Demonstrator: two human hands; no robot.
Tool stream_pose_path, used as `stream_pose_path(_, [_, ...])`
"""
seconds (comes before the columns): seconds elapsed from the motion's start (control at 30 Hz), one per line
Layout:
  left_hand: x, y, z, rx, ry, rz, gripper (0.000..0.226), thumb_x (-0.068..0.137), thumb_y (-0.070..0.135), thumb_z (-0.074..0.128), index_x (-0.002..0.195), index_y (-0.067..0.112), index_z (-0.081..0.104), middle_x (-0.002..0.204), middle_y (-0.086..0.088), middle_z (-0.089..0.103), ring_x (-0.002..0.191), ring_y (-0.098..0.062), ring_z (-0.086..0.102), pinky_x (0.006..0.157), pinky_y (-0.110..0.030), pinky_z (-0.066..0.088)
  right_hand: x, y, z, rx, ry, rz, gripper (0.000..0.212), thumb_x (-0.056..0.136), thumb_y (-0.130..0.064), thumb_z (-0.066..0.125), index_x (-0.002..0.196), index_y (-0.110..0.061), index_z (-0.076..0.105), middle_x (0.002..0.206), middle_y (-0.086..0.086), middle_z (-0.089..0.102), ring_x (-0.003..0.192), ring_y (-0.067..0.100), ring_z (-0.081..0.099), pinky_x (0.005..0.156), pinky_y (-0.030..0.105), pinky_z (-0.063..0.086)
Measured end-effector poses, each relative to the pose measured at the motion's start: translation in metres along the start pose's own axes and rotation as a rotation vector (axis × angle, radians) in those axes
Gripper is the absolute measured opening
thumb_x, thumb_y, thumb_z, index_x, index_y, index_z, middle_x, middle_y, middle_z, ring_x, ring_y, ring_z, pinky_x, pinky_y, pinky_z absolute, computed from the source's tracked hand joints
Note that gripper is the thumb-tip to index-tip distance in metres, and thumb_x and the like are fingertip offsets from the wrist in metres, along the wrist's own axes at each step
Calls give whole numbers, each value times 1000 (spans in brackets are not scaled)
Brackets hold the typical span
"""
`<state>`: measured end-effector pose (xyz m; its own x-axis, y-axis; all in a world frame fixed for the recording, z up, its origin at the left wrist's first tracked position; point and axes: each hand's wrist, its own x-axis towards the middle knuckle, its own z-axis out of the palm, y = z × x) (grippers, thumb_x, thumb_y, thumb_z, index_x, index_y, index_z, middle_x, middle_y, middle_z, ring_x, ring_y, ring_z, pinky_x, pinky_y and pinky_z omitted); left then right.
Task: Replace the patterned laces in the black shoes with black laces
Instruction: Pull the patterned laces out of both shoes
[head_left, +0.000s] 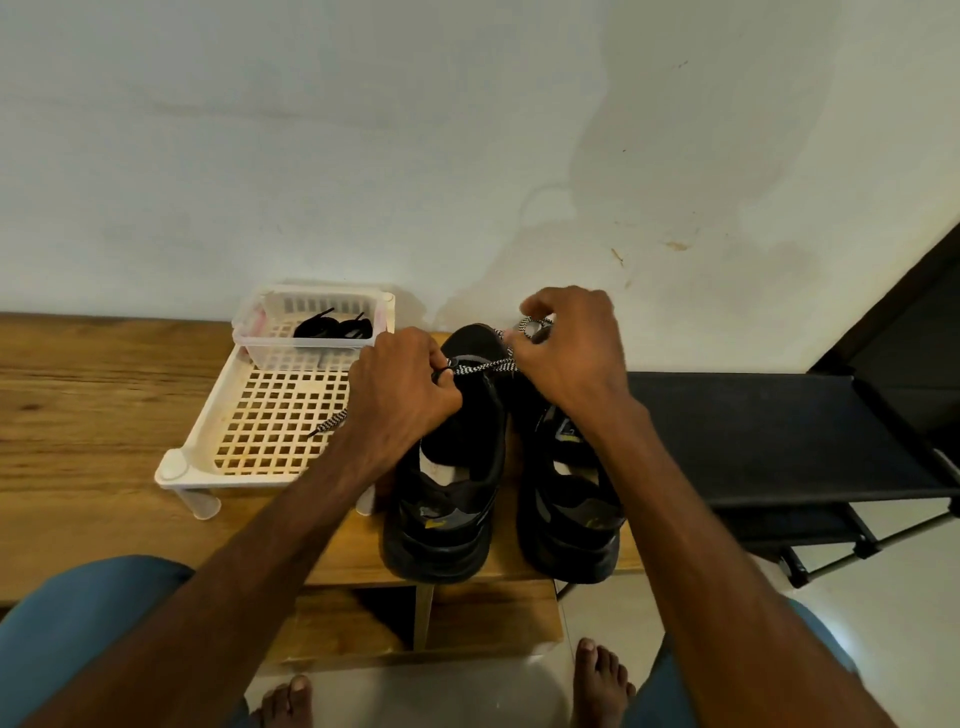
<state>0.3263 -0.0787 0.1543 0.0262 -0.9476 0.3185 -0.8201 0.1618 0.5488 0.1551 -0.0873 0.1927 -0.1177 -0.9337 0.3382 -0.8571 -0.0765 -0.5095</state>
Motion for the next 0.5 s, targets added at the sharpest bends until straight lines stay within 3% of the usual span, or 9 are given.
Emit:
stream_pose_path(0.17, [2, -2, -1, -40, -14, -27, 14, 75, 25, 71, 86, 20, 79, 73, 2, 72, 73, -21, 68, 71, -37, 59, -2, -34, 31, -204, -296, -121, 26, 81, -19, 76, 107, -18, 75, 104, 9, 71, 103, 28, 66, 84, 41, 60])
stream_pose_path(0.3, [5, -4, -2, -67, -25, -49, 11, 75, 20, 72, 82, 20, 80, 66, 6, 69, 69, -16, 67, 72, -33, 58, 8, -39, 40, -223, -314, -80, 27, 83, -11, 73, 110, -12, 72, 110, 12, 69, 103, 31, 66, 85, 44, 60])
stream_pose_path(0.5, [3, -3, 1, -66, -5, -78, 6, 77, 25, 72, 80, 23, 76, 66, 9, 67, 71, -17, 68, 70, -34, 58, 9, -36, 37, -189, -289, -90, 19, 82, -14, 68, 99, -13, 76, 99, 9, 73, 93, 29, 69, 80, 41, 61])
